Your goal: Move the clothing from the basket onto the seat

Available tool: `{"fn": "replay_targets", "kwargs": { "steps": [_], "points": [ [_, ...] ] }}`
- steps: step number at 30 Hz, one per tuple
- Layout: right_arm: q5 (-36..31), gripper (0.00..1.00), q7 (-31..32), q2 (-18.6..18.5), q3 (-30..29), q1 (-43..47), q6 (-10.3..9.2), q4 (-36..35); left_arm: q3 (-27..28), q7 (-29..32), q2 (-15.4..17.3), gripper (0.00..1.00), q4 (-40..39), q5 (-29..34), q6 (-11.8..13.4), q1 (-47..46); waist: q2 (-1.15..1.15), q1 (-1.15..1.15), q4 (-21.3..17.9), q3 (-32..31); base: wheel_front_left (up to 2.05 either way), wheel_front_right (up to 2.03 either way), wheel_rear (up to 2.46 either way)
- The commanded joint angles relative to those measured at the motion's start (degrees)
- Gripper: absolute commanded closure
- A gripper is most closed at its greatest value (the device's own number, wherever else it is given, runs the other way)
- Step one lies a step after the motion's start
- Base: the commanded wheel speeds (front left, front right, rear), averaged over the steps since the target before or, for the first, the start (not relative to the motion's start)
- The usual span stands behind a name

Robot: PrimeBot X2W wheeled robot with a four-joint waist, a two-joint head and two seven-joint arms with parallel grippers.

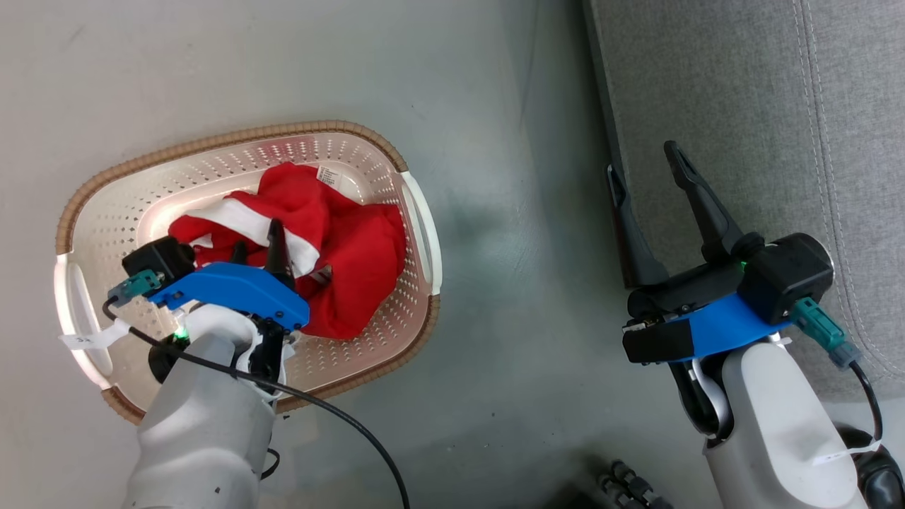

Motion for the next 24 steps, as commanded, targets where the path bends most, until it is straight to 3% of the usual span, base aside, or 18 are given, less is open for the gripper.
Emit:
{"fn": "replay_targets", "kwargs": {
  "steps": [1, 20, 21, 22, 23, 24],
  "points": [
    [0.55, 0.00, -0.21, -0.12, 0.04, -0.62, 0.01, -0.23, -0.81, 0.16, 0.20, 0.00, -0.81, -0.90, -0.14, -0.15, 0.00, -0.01, -0.13, 0.31, 0.00, 0.00, 0.00],
    [1.89, 0.00, -0.21, -0.12, 0.53, -1.31, 0.01, -0.75, -6.68, -0.46, 1.50, 0.00, -2.23, -5.59, -0.16, -2.08, 0.00, -0.01, -1.21, 2.69, 0.00, 0.00, 0.00],
    [1.90, 0.00, -0.21, -0.12, 0.51, -1.33, 0.01, -0.70, -7.02, -0.44, 1.63, 0.11, -2.30, -5.80, -0.16, -2.07, 0.00, -0.01, -1.22, 2.70, 0.00, 0.00, 0.00],
    [1.82, 0.00, -0.21, -0.12, 0.48, -1.35, 0.01, -0.65, -7.35, -0.29, 1.75, 0.64, -2.26, -6.02, -0.16, -2.06, 0.00, -0.01, -1.24, 2.71, 0.00, 0.00, 0.00],
    [1.81, 0.00, -0.21, -0.12, 0.46, -1.37, 0.01, -0.62, -7.68, -0.21, 1.86, 0.94, -2.22, -6.14, -0.16, -2.09, 0.00, -0.01, -1.24, 2.71, 0.00, 0.00, 0.00],
    [1.81, 0.00, -0.21, -0.12, 0.44, -1.40, 0.01, -0.59, -8.05, -0.18, 1.96, 1.00, -2.21, -6.37, -0.16, -2.15, 0.00, -0.01, -1.24, 2.71, 0.00, 0.00, 0.00]
  ]
}}
